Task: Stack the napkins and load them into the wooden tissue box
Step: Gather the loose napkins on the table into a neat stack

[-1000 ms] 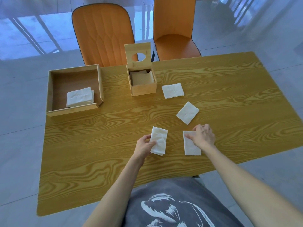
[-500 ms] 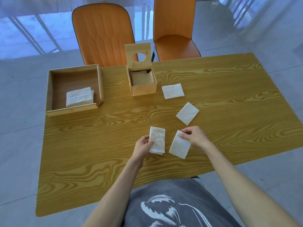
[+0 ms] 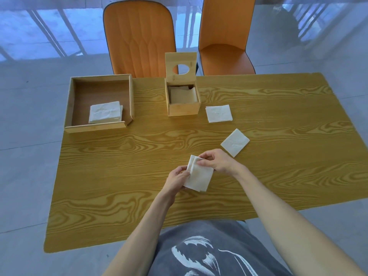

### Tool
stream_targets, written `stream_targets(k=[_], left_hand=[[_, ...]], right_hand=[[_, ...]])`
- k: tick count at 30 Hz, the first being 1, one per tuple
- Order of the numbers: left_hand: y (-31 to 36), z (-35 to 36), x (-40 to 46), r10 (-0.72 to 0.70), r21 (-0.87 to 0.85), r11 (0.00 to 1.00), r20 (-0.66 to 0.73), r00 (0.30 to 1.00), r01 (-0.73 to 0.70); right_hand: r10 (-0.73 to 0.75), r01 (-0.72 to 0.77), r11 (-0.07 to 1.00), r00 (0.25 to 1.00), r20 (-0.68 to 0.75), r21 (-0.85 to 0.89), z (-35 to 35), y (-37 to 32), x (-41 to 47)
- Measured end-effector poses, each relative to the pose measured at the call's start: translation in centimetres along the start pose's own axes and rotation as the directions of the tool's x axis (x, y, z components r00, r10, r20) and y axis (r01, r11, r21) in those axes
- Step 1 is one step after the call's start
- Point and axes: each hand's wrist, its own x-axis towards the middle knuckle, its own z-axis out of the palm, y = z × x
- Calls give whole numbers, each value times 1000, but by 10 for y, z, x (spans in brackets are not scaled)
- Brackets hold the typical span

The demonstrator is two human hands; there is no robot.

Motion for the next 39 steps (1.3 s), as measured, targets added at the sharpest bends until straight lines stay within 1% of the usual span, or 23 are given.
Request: stream_targets(k=[5, 9, 13, 15, 17, 20, 22, 24, 26, 29, 31, 35, 39], left_hand=[[3, -2, 2, -7, -55, 998, -13, 1000, 7], [5, -2, 7, -6, -125, 992, -5, 1000, 5], [9, 2, 17, 30, -89, 995, -29, 999, -33], [11, 4, 23, 33, -69, 997, -82, 996, -39], [13, 5, 28, 34, -76, 996, -124, 992, -43], [18, 4, 33, 23, -77, 996, -144, 989, -35], [21, 3, 34, 23, -75, 997, -156, 988, -35], [22, 2, 33, 20, -78, 996, -158, 987, -32], [22, 3, 33, 15, -76, 997, -158, 987, -27], [22, 2, 33, 8, -84, 996, -159, 987, -21], [20, 1, 34, 3, -92, 996, -153, 988, -17], [17, -1, 34, 3, -93, 995, -159, 987, -18], [13, -2, 32, 7, -96, 995, -157, 988, -23]], right_hand=[[-70, 63, 996, 989, -127, -57, 11, 0, 12], [-83, 50, 989, 965, -247, -138, 16, 4, 20], [-136, 59, 974, 925, -355, -218, 15, 4, 22], [-198, 62, 949, 881, -430, -309, 12, 5, 24], [-236, 20, 925, 812, -534, -379, 3, 7, 27], [-157, -122, 937, 692, -705, -328, -17, 10, 29], [-104, -208, 931, 638, -763, -301, -32, 14, 29], [-80, -281, 905, 625, -777, -319, -44, 20, 32], [-38, -346, 880, 631, -775, -324, -52, 24, 35], [78, -433, 860, 635, -768, -271, -58, 25, 37], [111, -461, 847, 640, -760, -264, -57, 26, 36], [124, -469, 840, 658, -743, -275, -52, 22, 35], [207, -533, 801, 673, -710, -272, -49, 17, 29]])
